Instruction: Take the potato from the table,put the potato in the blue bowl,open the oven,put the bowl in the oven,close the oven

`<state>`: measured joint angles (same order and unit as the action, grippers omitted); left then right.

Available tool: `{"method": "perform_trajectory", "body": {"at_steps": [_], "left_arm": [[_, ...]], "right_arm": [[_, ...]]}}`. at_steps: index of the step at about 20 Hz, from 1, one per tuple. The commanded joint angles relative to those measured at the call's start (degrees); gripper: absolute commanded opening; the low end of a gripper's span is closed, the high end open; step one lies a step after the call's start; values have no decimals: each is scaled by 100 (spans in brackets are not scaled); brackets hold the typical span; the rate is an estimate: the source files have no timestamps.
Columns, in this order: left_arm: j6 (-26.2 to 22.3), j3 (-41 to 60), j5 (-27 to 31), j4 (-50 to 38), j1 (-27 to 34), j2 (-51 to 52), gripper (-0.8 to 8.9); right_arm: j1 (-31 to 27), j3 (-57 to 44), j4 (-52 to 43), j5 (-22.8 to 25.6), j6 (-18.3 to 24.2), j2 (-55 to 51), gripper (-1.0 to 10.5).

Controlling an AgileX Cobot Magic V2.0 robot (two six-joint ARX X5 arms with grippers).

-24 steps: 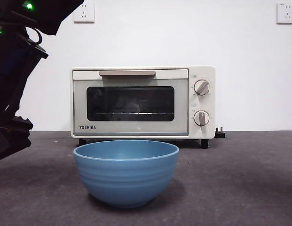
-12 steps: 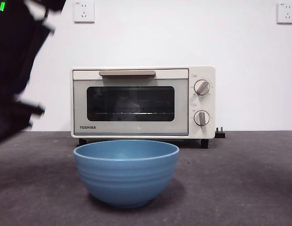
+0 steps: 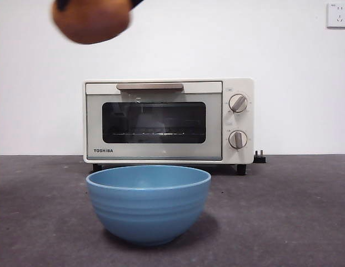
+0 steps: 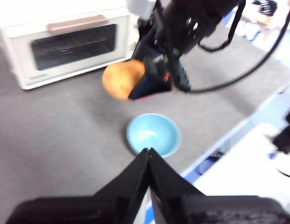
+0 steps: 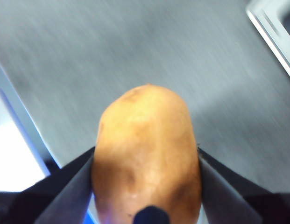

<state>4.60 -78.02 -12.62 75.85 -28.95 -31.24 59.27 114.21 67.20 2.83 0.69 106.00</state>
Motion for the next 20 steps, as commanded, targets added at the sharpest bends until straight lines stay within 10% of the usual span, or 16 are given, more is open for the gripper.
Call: {"method": "perform_trajectory", "body": {"at_steps": [1,9,20], "left_arm": [[173,-7,-310,-9,-13,39,-6],[184,-7,-588,-9,-15,39,-6],[184,-7,-752,-9,-15,39,-6]], "right_arm": [[24,-37,358,50,92,-83,-12],[83,-433,931,66,101,-363,-12],[96,-3987,-2159,7,-688,-1539,-12]]}}
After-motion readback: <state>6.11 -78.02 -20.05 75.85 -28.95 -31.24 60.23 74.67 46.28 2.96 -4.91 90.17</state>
